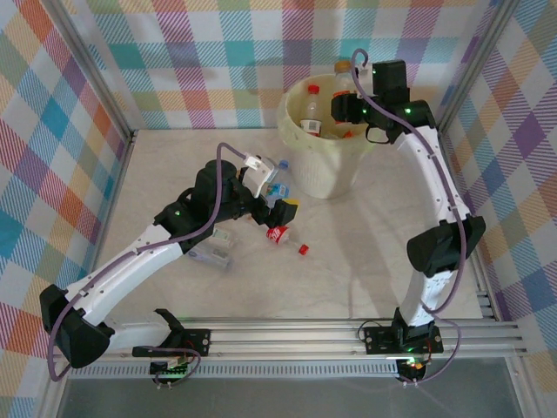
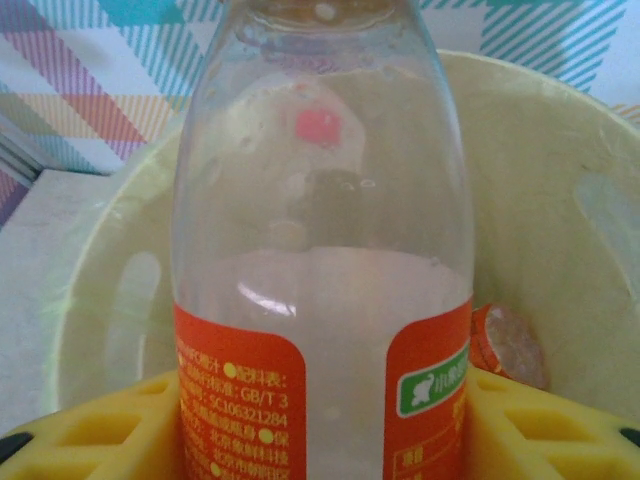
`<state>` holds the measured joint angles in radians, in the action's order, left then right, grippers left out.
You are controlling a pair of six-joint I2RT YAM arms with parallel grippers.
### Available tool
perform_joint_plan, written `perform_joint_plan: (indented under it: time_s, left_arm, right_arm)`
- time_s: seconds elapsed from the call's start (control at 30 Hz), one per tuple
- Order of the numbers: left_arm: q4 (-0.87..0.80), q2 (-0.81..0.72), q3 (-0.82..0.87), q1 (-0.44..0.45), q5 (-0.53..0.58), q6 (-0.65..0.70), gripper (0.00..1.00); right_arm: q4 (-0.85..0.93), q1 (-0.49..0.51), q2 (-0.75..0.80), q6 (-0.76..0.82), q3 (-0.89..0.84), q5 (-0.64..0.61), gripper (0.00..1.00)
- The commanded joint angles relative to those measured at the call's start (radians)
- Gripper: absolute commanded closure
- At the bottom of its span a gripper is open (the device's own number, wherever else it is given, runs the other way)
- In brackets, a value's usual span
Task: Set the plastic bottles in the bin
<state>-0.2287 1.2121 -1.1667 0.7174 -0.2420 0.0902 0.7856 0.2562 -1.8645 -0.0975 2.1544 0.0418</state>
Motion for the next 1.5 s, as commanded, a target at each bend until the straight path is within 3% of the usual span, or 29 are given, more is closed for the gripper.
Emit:
perform_joint_plan:
  time_s: [0.0,0.23,0.4,0.57,0.83,1.13,1.3,1.47]
  left_arm:
    - [0.017,-0.026,-0.003,-0.009,0.005,0.021,0.0]
    - [-0.007,-0.015,-0.015,-0.001,-0.002,0.034,0.0]
    - [-0.009,-0.017,-0.016,0.002,0.011,0.034,0.0]
    - [-0.011,-0.026,-0.013,0.001,0.024,0.042,0.0]
    - [0.004,-0.046,-0.002,0.001,0.054,0.037,0.0]
    - [0.004,-0.085,0.007,0.0,0.104,0.065,0.0]
    - [-0.04,-0.116,-0.007,-0.001,0.126,0.151,0.0]
    - [-0.201,-0.124,-0.087,0.0,0.118,0.215,0.0]
  right_arm:
    - [0.068,-0.012,-0.038,0.028,0.063,-0.03,0.42]
    - [0.108,-0.028,-0.064,0.001,0.061,-0.108,0.4]
    - [0.131,-0.044,-0.067,-0.021,0.065,-0.12,0.31]
    - [0.135,-0.046,-0.057,-0.022,0.078,-0.109,0.24]
    - [0.116,-0.046,0.006,-0.035,0.074,-0.06,0.23]
    - [-0.013,-0.019,0.224,-0.03,-0.183,0.064,0.23]
    - [-0.072,0.033,0.364,-0.02,-0.372,0.097,0.23]
    - [-0.134,0.126,0.493,-0.013,-0.571,0.114,0.23]
